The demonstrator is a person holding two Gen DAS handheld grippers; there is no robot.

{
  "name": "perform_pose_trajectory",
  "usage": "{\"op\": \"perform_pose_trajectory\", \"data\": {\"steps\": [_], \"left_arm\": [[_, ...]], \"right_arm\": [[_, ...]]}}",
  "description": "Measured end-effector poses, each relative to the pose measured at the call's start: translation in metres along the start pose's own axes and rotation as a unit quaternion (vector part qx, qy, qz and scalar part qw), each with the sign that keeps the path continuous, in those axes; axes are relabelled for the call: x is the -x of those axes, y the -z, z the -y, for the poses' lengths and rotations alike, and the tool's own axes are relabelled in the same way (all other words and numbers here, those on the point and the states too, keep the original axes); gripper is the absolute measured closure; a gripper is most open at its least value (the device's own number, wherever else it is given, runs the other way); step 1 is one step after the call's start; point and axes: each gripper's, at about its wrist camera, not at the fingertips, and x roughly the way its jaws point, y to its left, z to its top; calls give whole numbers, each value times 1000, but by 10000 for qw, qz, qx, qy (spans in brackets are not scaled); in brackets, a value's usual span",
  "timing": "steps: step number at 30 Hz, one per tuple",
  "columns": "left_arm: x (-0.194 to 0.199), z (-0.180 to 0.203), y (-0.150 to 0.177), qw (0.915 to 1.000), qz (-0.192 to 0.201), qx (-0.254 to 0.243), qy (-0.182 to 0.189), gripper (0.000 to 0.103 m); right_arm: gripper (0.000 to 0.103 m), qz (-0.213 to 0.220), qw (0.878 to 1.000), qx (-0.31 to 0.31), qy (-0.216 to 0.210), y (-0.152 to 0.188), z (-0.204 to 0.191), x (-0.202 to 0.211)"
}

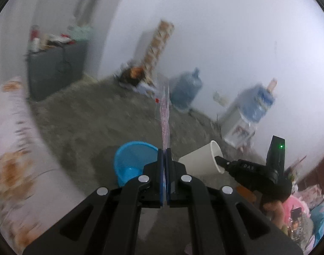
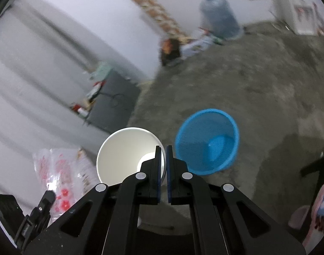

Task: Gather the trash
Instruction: 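Carry the bag and cup over the blue wastebasket and open both tools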

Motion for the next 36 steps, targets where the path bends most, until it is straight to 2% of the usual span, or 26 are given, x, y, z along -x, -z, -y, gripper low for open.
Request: {"op": "perform_pose_trajectory", "data": {"steps": [5, 10, 11, 12, 14, 16, 18, 20, 22, 25, 27, 31, 34, 36], "left_arm": [[-94, 11, -11, 9976, -550, -306, -271, 102], [-179, 1, -13, 9931, -1030, -276, -482, 102], [-194, 0, -14, 9922, -1092, -299, -522, 99], [-204, -1, -15, 9912, -1151, -320, -566, 97], [-224, -3, -13, 9890, -1291, -286, -660, 80], [-230, -5, -11, 9880, -1380, -162, -673, 77], [-229, -2, -11, 9886, -1371, -126, -617, 74], [-218, -1, -12, 9909, -1184, -193, -612, 61], [-204, 1, -13, 9924, -1004, -278, -661, 58], [-185, 4, -15, 9939, -904, -231, -591, 54], [-168, 4, -17, 9953, -799, -116, -533, 50], [-115, -1, -17, 9975, -516, 201, -438, 44], [-75, -6, -13, 9977, -456, 273, -412, 41], [-42, -15, -8, 9976, -325, 287, -548, 37]], "right_arm": [[100, -182, 9980, -549, 248, -13, 35, -44], [89, -332, 9938, -874, 603, -30, 62, -88], [81, -364, 9929, -900, 687, -32, 64, -96], [66, -420, 9919, -922, 767, -34, 68, -107], [58, -556, 9897, -960, 903, -33, 72, -118], [58, -583, 9890, -1035, 879, -32, 73, -118], [55, -496, 9906, -987, 803, -27, 71, -110], [48, -409, 9918, -866, 846, -25, 67, -103], [45, -316, 9930, -645, 937, -22, 59, -90], [35, -136, 9924, -280, 1191, -19, 44, -74], [24, 22, 9904, 56, 1382, -16, 32, -65], [10, 290, 9795, 852, 1801, -4, 3, -46], [8, 538, 9668, 1479, 2012, 12, -21, -32], [8, 692, 9559, 1914, 2115, 23, -36, -28]]}}
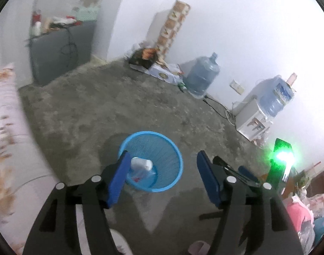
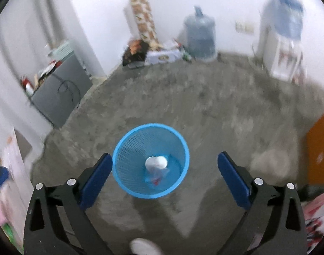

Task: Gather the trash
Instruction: 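Carry the bag and cup over the blue wastebasket and open both tools, then return to the table and grasp the red snack bag with the left tool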

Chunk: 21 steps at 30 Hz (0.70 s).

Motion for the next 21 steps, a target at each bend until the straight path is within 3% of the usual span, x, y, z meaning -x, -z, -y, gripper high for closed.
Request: {"op": "perform_pose_trajectory", "data": {"steps": [6, 9, 11, 14, 18, 21], "left_arm": [[97, -44, 31, 9966, 652, 213, -459, 24], [149, -70, 56, 9906, 1070, 303, -800, 18], [180, -93, 72, 9855, 1276, 408, -1040, 18], [222, -125, 99, 9739, 1586, 731, -1446, 18], [258, -161, 119, 9603, 1830, 1054, -1820, 18], [278, -193, 126, 9468, 1920, 1400, -2169, 18]], "right_arm": [[8, 290, 9945, 983, 234, 13, -45, 25], [8, 606, 9837, 1668, 302, 22, -73, 42], [8, 741, 9792, 1884, 132, 27, -85, 54], [8, 811, 9747, 1972, -670, 33, -102, 73], [8, 874, 9592, 2042, -1749, 43, -126, 96], [8, 754, 9473, 2278, -2121, 48, -150, 104]]}}
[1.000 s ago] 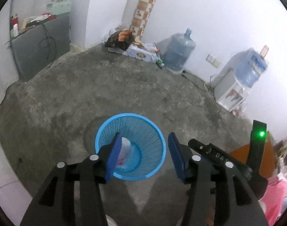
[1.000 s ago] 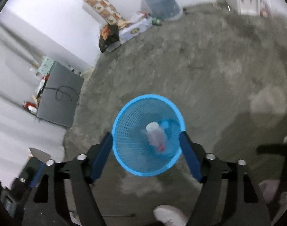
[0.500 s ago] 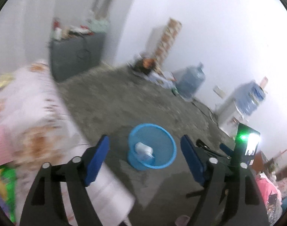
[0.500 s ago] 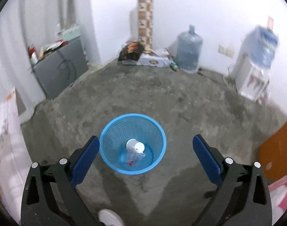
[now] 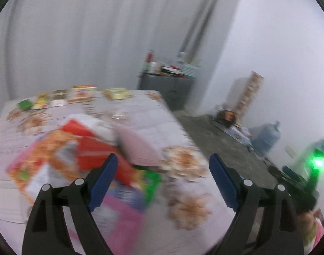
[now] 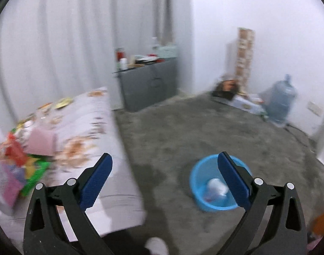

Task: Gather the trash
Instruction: 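Return to the table and grasp the red snack bag with the left tool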

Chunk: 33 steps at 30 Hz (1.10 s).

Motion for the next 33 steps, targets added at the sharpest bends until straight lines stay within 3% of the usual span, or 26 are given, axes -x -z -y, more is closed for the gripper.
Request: {"op": "perform_pose_trajectory", "data": {"steps": [4, 8, 12, 16, 19, 26, 33], "left_arm": [[-11, -37, -16, 9977, -159, 377, -550, 19], [-36, -57, -24, 9940, -566, 400, -844, 28], [-64, -60, -22, 9882, -1022, -42, -1142, 34], [-82, -57, -13, 9787, -1176, -611, -1566, 45], [-83, -61, -11, 9792, -1185, -570, -1544, 51], [-72, -64, -13, 9825, -1000, -447, -1509, 58], [-55, -70, -16, 9885, -769, -231, -1283, 60]], "right_arm": [[8, -163, 9990, 203, -360, -4, -27, -9], [8, -285, 9978, 314, -512, -7, -47, -18], [8, -415, 9968, 363, -587, -9, -58, -23], [8, -503, 9957, 348, -703, -11, -67, -27], [8, -416, 9966, 273, -657, -14, -71, -26], [8, -531, 9921, 308, -1091, -21, -90, -30], [8, -1025, 9699, -67, -2206, -29, -110, -43]]}}
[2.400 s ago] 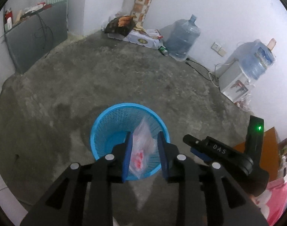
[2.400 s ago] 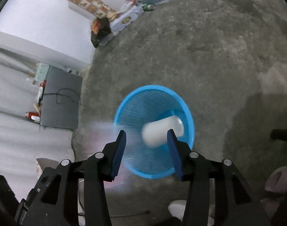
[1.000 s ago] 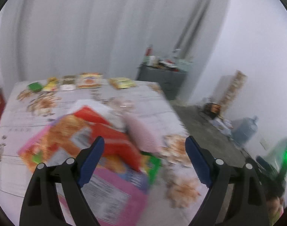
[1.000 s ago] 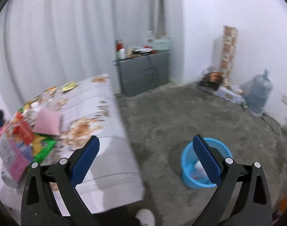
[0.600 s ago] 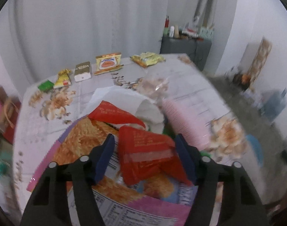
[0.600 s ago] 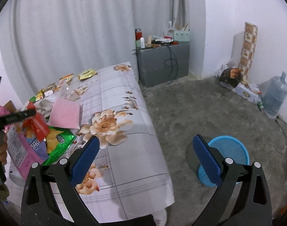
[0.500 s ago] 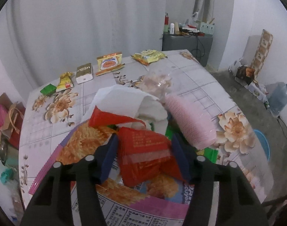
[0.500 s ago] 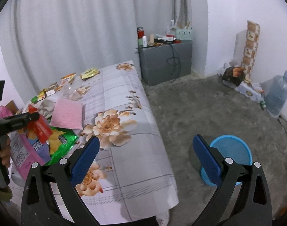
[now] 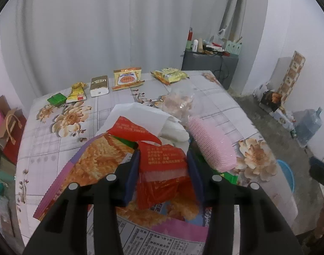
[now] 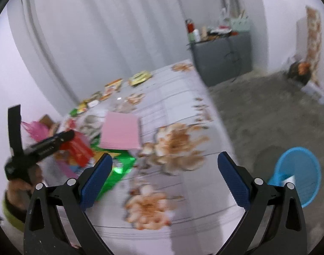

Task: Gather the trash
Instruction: 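Return to the table and grasp the red snack bag with the left tool, then grasp the pink mesh sponge with the right tool while the left tool holds the red bag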

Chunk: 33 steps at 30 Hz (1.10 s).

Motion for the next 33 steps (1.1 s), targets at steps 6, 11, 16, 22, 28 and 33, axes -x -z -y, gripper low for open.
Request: {"op": "perform_pose_trajectory", "data": {"steps": [6, 11, 16, 22, 28, 33], "left_arm": [[15, -13, -3, 9990, 188, 316, 272, 60], [26, -22, -2, 9972, 336, 491, 449, 61], [31, -31, 2, 9955, 365, 659, 577, 64], [33, -39, 4, 9934, 395, 775, 750, 64], [37, -44, 6, 9911, 441, 876, 905, 65], [42, -47, 7, 9902, 485, 915, 934, 65]], "right_arm": [[8, -635, 9936, 20, -937, -23, -23, -38], [8, -1359, 9839, 103, -1154, -42, -44, -98], [8, -1819, 9743, -118, -1321, -50, -52, -143], [8, -2022, 9733, 154, -1076, -57, -68, -171], [8, -2185, 9709, 291, -932, -55, -72, -186], [22, -2181, 9719, 164, -868, -54, -70, -190]]}}
